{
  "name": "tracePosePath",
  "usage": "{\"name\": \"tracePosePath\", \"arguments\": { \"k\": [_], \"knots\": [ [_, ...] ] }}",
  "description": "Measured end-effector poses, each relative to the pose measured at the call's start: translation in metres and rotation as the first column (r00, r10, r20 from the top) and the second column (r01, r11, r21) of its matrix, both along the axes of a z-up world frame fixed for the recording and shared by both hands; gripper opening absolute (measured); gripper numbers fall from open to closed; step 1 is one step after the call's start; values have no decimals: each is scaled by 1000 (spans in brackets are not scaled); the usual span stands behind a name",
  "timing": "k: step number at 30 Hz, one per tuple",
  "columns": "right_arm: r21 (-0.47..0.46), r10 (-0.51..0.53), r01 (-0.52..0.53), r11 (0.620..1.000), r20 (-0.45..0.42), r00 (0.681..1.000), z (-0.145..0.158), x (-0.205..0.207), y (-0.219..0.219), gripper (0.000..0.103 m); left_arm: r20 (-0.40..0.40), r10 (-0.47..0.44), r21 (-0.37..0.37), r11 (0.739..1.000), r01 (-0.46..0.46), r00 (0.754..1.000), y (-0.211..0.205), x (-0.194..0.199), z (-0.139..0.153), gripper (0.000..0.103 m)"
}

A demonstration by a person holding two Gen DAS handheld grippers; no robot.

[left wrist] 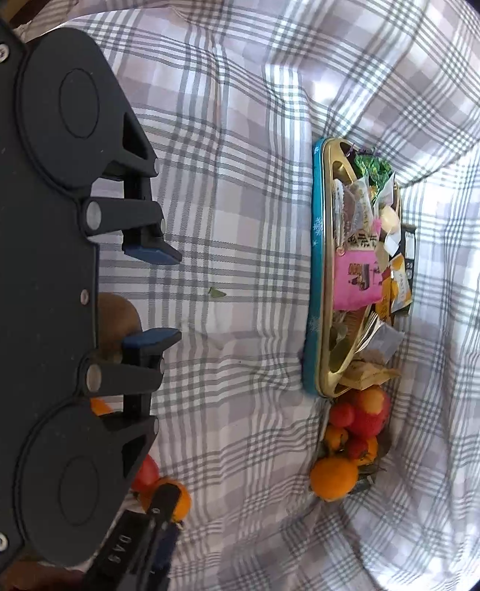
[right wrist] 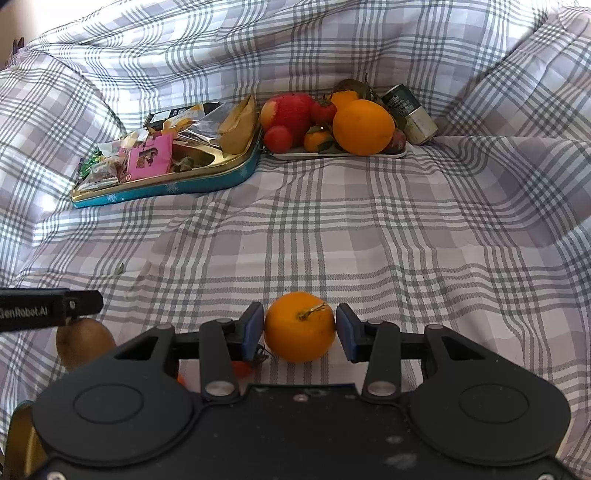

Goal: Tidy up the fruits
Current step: 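Close the left tool on the brown kiwi on the cloth while the right tool holds the tangerine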

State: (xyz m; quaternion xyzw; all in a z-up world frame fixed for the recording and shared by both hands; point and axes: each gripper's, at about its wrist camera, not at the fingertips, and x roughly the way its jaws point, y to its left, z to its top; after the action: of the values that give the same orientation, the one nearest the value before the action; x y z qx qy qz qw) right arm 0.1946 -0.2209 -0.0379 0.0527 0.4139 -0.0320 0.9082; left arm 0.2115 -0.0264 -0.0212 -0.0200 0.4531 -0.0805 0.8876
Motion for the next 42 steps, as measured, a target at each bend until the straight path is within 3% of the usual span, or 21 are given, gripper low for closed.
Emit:
{"name": "tracePosePath", "arguments": {
  "k": [9, 19, 27, 35, 42],
  "knots": [
    [-3, 0, 0, 1000, 0, 1000, 0, 1, 0, 44, 50, -9, -46, 999, 11, 999, 6, 4, 23, 46],
    [1, -2, 2, 1000, -1, 1000, -1, 1, 0, 45, 46, -78, -71, 994, 82, 996, -6, -8, 16, 47],
    [-1, -1, 1, 1000, -4, 1000, -2, 1, 1, 46, 79, -126, 38, 992, 123, 989, -23, -16, 7, 47],
    [-8, 0, 0, 1000, -13, 1000, -7, 2, 2, 46, 117, -124, 123, 986, 109, 985, -33, -17, -3, 53],
    [-1, -5, 5, 1000, -19, 1000, -9, 4, 2, 46, 93, -92, 110, 990, 82, 991, -33, -10, -11, 58]
  ]
}}
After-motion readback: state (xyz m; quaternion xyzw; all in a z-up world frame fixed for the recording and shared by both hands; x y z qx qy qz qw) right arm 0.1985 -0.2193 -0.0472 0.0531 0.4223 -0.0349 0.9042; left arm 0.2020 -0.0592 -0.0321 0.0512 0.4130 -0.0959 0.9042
